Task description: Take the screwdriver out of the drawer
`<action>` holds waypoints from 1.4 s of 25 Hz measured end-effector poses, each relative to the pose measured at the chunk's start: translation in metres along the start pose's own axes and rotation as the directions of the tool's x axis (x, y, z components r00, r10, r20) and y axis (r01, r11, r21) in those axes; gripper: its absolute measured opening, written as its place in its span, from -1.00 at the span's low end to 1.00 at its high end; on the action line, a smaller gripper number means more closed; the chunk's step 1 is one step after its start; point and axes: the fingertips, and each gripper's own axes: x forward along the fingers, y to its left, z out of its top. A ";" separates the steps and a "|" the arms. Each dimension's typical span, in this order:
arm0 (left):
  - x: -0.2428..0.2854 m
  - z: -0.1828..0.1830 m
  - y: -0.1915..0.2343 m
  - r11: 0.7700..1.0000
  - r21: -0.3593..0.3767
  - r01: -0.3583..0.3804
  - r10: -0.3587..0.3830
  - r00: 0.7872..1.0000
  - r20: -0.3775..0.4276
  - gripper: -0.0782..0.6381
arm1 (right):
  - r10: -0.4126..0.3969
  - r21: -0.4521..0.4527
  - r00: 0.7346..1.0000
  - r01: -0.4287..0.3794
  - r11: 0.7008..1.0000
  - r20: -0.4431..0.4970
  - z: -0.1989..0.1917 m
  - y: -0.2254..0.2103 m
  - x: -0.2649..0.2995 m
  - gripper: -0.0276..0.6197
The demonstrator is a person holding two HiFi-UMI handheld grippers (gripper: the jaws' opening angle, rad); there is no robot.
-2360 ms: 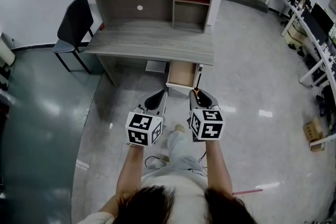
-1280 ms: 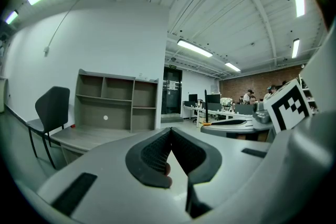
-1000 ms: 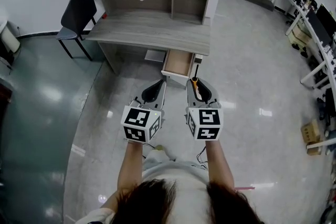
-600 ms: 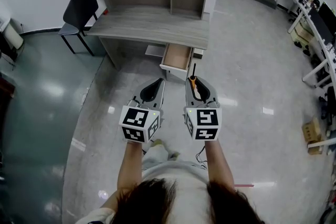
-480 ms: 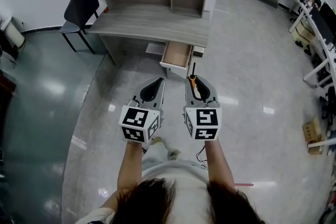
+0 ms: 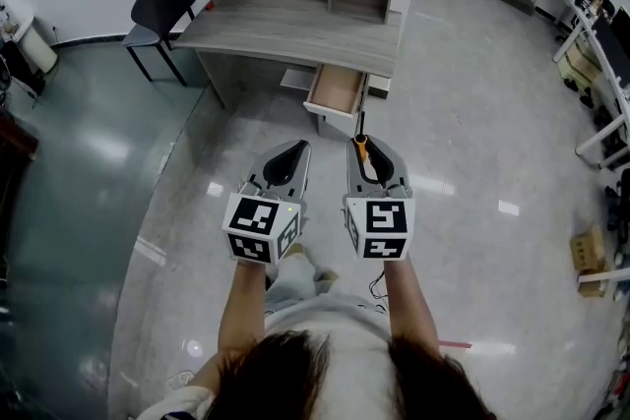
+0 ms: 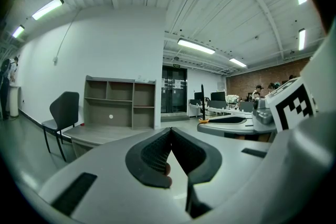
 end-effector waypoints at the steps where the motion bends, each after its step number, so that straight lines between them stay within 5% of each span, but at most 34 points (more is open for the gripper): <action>1: 0.000 0.001 -0.002 1.000 0.001 -0.001 0.001 1.000 0.000 -0.73 | 0.003 0.000 1.000 -0.003 1.000 0.001 0.000 -0.001 -0.001 -0.66; 35: 0.073 0.013 0.041 0.999 0.018 0.042 -0.042 0.999 -0.007 -0.73 | 0.003 -0.053 1.000 -0.004 0.999 -0.021 0.008 -0.014 0.064 -0.66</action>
